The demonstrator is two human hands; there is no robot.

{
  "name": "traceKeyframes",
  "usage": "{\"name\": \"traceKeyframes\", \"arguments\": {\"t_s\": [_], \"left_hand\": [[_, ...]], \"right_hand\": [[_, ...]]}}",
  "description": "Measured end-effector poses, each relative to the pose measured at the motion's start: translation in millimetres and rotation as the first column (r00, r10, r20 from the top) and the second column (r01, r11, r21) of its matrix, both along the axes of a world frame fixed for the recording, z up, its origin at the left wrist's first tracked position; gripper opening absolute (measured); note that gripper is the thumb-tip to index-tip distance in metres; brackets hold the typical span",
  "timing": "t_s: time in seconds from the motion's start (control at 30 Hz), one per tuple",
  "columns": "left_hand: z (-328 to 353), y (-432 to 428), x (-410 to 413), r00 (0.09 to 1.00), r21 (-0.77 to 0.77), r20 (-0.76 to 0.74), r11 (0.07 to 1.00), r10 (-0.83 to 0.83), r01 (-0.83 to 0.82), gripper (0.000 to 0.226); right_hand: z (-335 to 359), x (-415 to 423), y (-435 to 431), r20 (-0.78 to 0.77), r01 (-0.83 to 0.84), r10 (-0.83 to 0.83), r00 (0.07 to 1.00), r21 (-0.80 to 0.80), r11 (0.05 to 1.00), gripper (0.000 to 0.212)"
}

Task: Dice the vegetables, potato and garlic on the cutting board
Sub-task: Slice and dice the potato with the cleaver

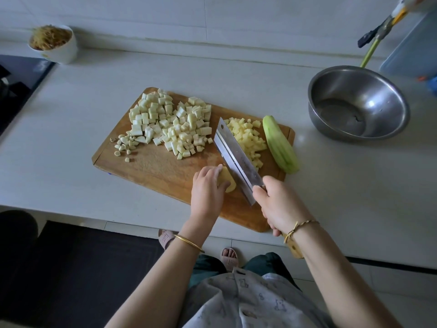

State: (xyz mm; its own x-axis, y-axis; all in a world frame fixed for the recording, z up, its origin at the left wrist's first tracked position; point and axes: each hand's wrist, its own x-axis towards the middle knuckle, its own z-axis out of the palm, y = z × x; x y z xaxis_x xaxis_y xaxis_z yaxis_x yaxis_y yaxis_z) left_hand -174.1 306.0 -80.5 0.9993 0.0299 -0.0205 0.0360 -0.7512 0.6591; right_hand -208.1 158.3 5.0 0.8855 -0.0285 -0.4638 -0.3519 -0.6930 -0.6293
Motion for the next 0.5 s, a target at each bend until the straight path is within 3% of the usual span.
{"name": "traceKeyframes", "arguments": {"t_s": [0.23, 0.5], "left_hand": [[-4.0, 0.6, -6.0, 0.998, -0.002, 0.058, 1.000, 0.013, -0.012, 0.042], [-4.6, 2.4, -8.2, 0.998, 0.001, 0.070, 1.000, -0.004, 0.004, 0.043]], "right_hand": [[-3.4, 10.1, 11.7, -0.050, -0.023, 0.021, 0.999, -0.042, 0.999, 0.028], [-25.8, -1.4, 22.0, 0.008, 0.061, -0.060, 0.998, -0.064, 0.996, 0.024]]}}
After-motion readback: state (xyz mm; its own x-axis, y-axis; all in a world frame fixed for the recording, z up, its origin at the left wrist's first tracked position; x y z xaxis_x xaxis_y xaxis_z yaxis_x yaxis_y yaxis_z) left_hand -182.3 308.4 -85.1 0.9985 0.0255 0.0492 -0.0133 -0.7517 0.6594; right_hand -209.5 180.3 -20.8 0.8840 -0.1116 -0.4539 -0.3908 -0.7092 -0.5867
